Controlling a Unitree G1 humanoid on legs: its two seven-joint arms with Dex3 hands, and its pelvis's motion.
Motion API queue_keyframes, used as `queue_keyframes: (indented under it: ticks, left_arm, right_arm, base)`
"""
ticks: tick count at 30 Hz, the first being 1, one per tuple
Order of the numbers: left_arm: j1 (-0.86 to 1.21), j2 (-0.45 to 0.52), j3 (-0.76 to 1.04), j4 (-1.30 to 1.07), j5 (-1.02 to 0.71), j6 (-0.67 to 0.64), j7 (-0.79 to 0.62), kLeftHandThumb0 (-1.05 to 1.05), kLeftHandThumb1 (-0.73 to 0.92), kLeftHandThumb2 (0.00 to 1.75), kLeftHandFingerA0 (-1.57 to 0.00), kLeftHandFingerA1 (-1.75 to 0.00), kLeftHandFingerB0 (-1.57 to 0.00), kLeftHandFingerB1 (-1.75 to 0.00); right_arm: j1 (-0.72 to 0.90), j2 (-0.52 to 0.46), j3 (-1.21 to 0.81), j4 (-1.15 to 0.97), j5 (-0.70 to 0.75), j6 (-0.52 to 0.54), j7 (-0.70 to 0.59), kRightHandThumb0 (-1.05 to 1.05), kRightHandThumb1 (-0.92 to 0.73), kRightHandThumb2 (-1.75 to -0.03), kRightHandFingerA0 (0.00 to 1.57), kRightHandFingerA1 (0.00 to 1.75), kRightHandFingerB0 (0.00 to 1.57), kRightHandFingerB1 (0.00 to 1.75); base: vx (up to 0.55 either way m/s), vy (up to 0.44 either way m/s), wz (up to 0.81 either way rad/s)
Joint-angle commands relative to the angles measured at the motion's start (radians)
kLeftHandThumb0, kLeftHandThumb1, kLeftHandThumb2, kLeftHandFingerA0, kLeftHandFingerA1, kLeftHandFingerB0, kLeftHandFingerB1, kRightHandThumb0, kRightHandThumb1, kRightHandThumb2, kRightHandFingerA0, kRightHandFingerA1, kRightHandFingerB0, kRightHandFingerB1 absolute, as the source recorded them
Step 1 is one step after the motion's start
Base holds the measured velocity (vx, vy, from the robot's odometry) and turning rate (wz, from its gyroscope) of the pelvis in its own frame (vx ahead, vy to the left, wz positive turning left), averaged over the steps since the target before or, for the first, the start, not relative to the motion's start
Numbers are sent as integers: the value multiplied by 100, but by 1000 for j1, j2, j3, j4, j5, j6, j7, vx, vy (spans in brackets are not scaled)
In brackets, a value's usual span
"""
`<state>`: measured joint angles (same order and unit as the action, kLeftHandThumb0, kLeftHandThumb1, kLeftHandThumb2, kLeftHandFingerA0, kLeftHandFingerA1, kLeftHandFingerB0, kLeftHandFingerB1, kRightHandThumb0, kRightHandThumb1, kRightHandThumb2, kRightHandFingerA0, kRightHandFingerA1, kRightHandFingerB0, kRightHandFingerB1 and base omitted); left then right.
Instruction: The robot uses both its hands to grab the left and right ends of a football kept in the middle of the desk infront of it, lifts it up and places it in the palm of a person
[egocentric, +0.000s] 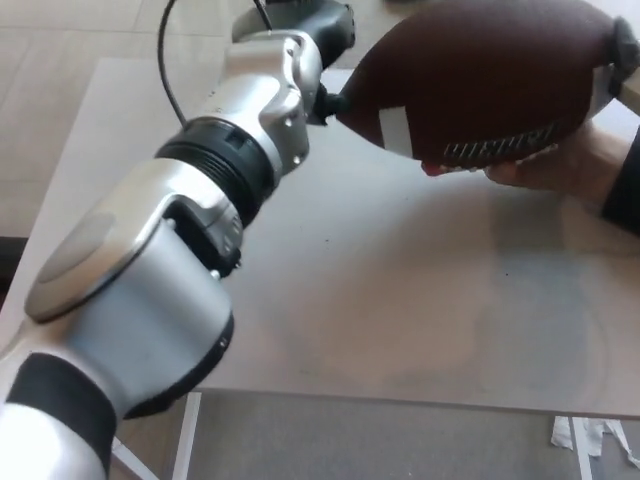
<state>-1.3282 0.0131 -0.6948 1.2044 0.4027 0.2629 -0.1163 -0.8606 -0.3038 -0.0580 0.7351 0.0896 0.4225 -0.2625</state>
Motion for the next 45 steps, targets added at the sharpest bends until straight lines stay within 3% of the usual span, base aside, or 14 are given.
queue_keyframes:
  ticks: [1, 10, 12, 13, 17, 18, 20, 26, 28, 29, 36, 38, 40, 45]
  left_arm:
    - [-19, 137, 192, -117, -81, -109, -52, -64, 54, 95, 0, -52, -4, -40]
    - [258, 442, 636, -703, -307, 41, -186, -76, 79, 64, -31, -66, -4, -29]
    - [353, 494, 704, -840, -313, 77, -206, -75, 60, 100, -29, -66, -3, -35]
    - [407, 525, 735, -912, -311, 93, -227, -80, 63, 99, -16, -60, -4, -34]
    - [648, 613, 920, -1154, -353, 112, -298, -77, 80, 64, -21, -58, -4, -27]
    - [763, 619, 1029, -1249, -369, 84, -322, -71, 83, 64, -25, -51, -4, -32]
    - [970, 601, 1243, -1388, -411, -7, -367, -38, 56, 112, -5, -52, 0, -51]
    - [1328, 478, 1647, -1654, -542, 140, -488, -87, 68, 102, -30, -58, -14, -45]
    - [1503, 419, 1818, -1675, -639, 115, -529, -81, 81, 65, -37, -54, -23, -35]
    - [1564, 395, 1862, -1669, -679, 95, -532, -79, 81, 64, -41, -53, -26, -36]
    - [1835, 235, 1993, -1467, -839, -184, -448, -70, 83, 65, -43, -60, -24, -41]
    - [1862, 199, 1988, -1367, -858, -256, -421, -69, 83, 64, -45, -64, -26, -43]
    - [1882, 167, 1981, -1246, -859, -339, -390, -70, 81, 64, -43, -67, -25, -45]
    - [1881, 130, 1947, -1044, -828, -408, -316, -68, 80, 64, -45, -72, -28, -47]
  right_arm:
    - [82, -157, 71, -46, -84, 4, 193, -91, -63, -88, 0, 0, 0, 0]
    - [249, -372, -105, -432, 86, 50, 393, -105, -78, -116, 0, 9, 0, 5]
    - [297, -430, -152, -520, 118, 95, 443, -105, -78, -116, 13, 45, 0, 3]
    - [310, -440, -171, -540, 132, 114, 451, -105, -74, -119, 70, 132, 0, 5]
    - [470, -533, -398, -739, 222, 205, 525, -91, -66, -117, 86, 130, 0, 10]
    - [538, -532, -505, -832, 264, 265, 541, -94, -70, -112, 8, 18, 7, 20]
    - [697, -475, -717, -934, 312, 160, 601, -94, -73, -112, 2, 8, 5, 27]
    - [990, -373, -1049, -1068, 309, 8, 685, -93, -89, -68, 20, 33, 15, 29]
    - [1111, -295, -1192, -1078, 370, -94, 716, -39, -39, -105, 0, 50, 0, 49]
    - [1144, -275, -1252, -1048, 414, -99, 718, -87, -88, -67, 22, 32, 17, 28]
    - [1273, -45, -1479, -961, 547, -337, 508, -65, -85, -66, 62, 43, 48, 36]
    - [1225, -46, -1512, -847, 507, -377, 354, -72, -64, -97, 114, 133, 50, 55]
    - [1181, -72, -1515, -695, 482, -405, 245, -70, -75, -67, 117, 158, 52, 45]
    - [1133, -60, -1485, -544, 458, -342, 98, -74, -65, -94, 57, 105, 2, 20]
  base:
    - [0, 0, 0]
    - [0, 0, 0]
    - [0, 0, 0]
    - [0, 0, 0]
    - [0, 0, 0]
    - [0, 0, 0]
    - [0, 0, 0]
    - [0, 0, 0]
    - [0, 0, 0]
    - [0, 0, 0]
    - [0, 0, 0]
    - [0, 0, 0]
    - [0, 0, 0]
    - [0, 0, 0]
